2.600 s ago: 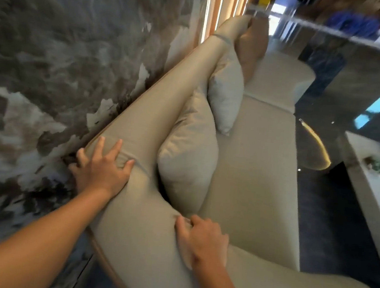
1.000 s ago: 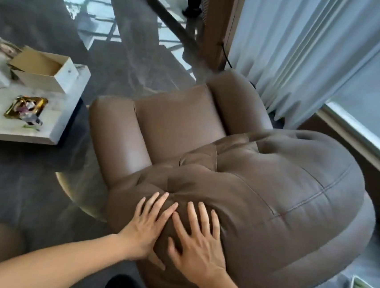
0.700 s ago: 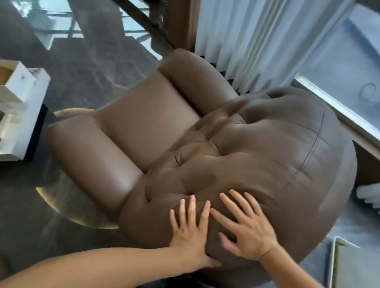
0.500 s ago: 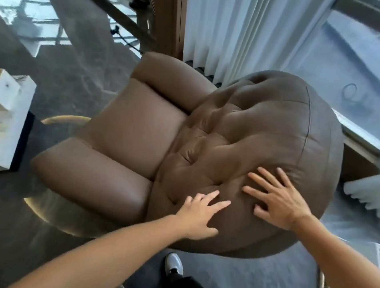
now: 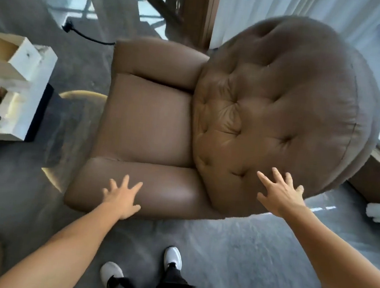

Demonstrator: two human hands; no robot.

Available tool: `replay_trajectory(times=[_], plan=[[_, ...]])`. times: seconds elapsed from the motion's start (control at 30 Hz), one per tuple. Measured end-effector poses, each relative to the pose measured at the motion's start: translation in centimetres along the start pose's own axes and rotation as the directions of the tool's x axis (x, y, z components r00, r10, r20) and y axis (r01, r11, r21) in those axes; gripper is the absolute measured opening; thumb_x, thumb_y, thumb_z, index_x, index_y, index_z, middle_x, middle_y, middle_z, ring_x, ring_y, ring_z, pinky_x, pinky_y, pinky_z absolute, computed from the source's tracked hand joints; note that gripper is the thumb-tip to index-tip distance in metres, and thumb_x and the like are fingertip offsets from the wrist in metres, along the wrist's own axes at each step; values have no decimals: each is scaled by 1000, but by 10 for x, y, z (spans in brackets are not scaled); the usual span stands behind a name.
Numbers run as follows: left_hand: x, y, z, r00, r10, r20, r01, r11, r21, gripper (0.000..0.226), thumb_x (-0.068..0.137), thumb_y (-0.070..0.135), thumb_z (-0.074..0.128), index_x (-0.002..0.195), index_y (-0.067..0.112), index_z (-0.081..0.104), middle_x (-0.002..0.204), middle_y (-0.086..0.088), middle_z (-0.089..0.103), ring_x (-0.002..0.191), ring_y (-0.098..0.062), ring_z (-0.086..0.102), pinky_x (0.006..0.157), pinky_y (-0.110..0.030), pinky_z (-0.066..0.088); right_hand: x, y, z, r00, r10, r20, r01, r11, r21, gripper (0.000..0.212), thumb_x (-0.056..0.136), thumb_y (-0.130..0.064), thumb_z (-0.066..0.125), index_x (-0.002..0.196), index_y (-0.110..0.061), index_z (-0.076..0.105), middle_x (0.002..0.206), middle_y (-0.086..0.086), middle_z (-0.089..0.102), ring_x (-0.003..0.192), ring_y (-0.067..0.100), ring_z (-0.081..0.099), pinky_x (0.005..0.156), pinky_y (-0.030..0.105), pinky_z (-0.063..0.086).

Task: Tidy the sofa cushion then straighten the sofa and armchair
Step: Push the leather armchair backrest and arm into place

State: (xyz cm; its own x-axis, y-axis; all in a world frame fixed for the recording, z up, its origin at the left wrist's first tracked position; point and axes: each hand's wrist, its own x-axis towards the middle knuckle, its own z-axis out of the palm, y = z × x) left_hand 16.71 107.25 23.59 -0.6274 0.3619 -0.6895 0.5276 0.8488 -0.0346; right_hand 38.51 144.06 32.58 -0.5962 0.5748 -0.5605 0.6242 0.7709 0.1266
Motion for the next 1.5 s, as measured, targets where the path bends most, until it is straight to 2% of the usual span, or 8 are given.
replay_trajectory(times=[0.13, 0.2, 0.27, 0.37, 0.53, 0.67, 1.03, 1.5], plan=[[82, -23, 54, 985, -153, -79, 134, 969, -206, 75, 83, 79, 25, 148, 50, 2, 163, 2, -10, 144, -46, -8, 111, -68, 9, 70, -85, 47, 980, -195, -42, 199, 975, 101, 68, 90, -60, 44, 150, -48, 14, 164, 2, 15, 148, 29, 15, 113, 58, 27], [128, -39, 104, 974, -193, -119, 163, 960, -227, 76, 78, 83, 13, 147, 54, -2, 163, 5, -8, 145, -43, -12, 110, -71, 1, 116, -153, 101, 949, -314, 23, 309, 942, 132, 67, 88, -69, 36, 146, -59, 6, 166, -6, 2, 151, 28, 3, 115, 65, 14], [150, -50, 150, 972, -137, -189, 96, 972, -213, 77, 74, 85, 7, 145, 57, -3, 163, 10, 1, 147, -40, -2, 111, -70, 7, 140, -217, 164, 929, -347, 130, 326, 932, 158, 70, 77, -85, 24, 137, -70, -9, 162, -15, -19, 149, 33, -19, 107, 75, -3], [177, -54, 205, 941, -68, -331, 0, 979, -202, 75, 77, 81, 11, 146, 54, 18, 160, 11, 22, 144, -39, 20, 108, -66, 21, 161, -259, 241, 976, -197, 89, 186, 976, 116, 77, 59, -96, 11, 120, -76, -31, 146, -15, -47, 134, 37, -46, 91, 81, -18], [148, -73, 208, 933, -88, -348, -6, 966, -259, 73, 77, 73, 35, 146, 49, 26, 160, 9, 21, 144, -39, 20, 111, -65, 22, 138, -273, 239, 949, -272, 161, 254, 959, 126, 72, 60, -95, 5, 116, -75, -36, 129, -18, -59, 114, 30, -64, 88, 80, -21], [145, -92, 207, 945, -114, -305, 25, 959, -282, 73, 79, 72, 36, 145, 56, 11, 160, 15, 10, 147, -35, 13, 114, -62, 19, 132, -295, 237, 943, -273, 192, 254, 960, 120, 71, 60, -93, 2, 113, -73, -41, 128, -18, -59, 117, 33, -62, 91, 83, -14], [159, -64, 171, 905, -41, -424, -92, 953, -288, 72, 77, 82, 33, 143, 60, 17, 160, 14, 18, 147, -36, 11, 115, -60, 5, 142, -275, 217, 996, -41, 76, 35, 996, 87, 76, 67, -92, 17, 106, -71, -46, 160, -19, -25, 148, 29, -20, 109, 73, 12], [182, -130, 147, 885, 41, -464, -105, 988, -113, 69, 78, 85, 15, 143, 61, 6, 160, 14, 18, 147, -33, 11, 117, -57, 9, 136, -326, 241, 990, -73, 120, 12, 897, 442, 70, 55, -96, 18, 105, -85, -30, 157, -19, -30, 142, 28, -33, 103, 79, -5]])
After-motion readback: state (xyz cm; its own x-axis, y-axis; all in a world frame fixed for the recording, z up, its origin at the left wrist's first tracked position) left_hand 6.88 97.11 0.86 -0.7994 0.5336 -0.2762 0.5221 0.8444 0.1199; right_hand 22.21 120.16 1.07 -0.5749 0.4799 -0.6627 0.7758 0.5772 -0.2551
